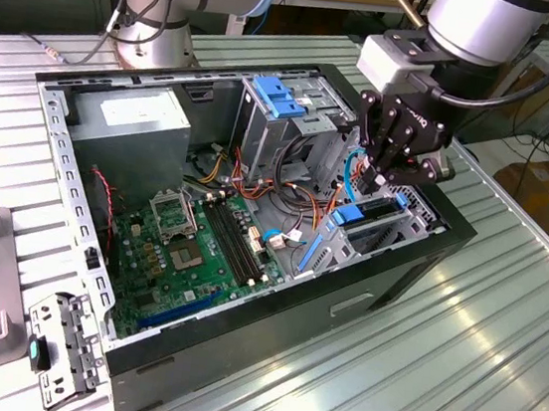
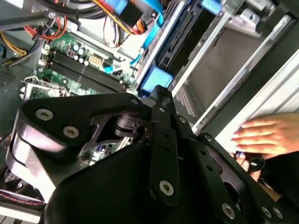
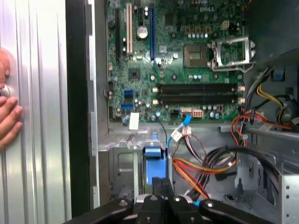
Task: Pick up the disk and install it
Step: 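Insert the first disk wire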
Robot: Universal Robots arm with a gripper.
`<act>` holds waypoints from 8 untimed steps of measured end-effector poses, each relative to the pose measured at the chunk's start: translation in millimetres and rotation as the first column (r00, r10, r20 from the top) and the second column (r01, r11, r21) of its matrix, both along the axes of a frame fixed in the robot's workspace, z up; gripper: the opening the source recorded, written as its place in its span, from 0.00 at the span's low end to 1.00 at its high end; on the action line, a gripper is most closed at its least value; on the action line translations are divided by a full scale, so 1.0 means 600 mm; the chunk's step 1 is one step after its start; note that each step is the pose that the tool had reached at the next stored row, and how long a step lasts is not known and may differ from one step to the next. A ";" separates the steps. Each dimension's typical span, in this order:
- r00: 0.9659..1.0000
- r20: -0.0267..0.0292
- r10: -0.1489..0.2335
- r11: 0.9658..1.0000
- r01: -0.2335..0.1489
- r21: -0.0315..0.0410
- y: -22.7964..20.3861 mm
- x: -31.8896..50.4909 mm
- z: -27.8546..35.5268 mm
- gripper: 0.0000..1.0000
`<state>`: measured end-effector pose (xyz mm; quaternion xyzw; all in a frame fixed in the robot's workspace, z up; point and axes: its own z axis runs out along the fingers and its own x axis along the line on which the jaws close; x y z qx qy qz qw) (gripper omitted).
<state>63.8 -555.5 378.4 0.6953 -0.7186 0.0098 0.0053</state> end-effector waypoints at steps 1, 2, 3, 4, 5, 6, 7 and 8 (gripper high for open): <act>1.000 -0.001 0.000 1.000 0.000 0.000 0.0001 0.008 0.000 0.11; 1.000 -0.003 0.000 1.000 0.000 0.000 0.0000 0.018 0.000 0.11; 1.000 -0.004 0.000 1.000 0.000 0.000 0.0001 0.026 0.000 0.11; 1.000 -0.009 0.000 1.000 0.000 0.000 0.0005 0.040 -0.001 0.11; 1.000 -0.011 0.001 1.000 -0.001 0.000 0.0006 0.048 -0.001 0.11; 1.000 -0.013 0.001 1.000 -0.001 0.000 0.0007 0.055 -0.002 0.11; 1.000 -0.016 0.001 1.000 -0.001 0.000 0.0007 0.065 -0.002 0.11; 1.000 -0.018 0.002 1.000 -0.002 0.000 0.0008 0.072 -0.003 0.11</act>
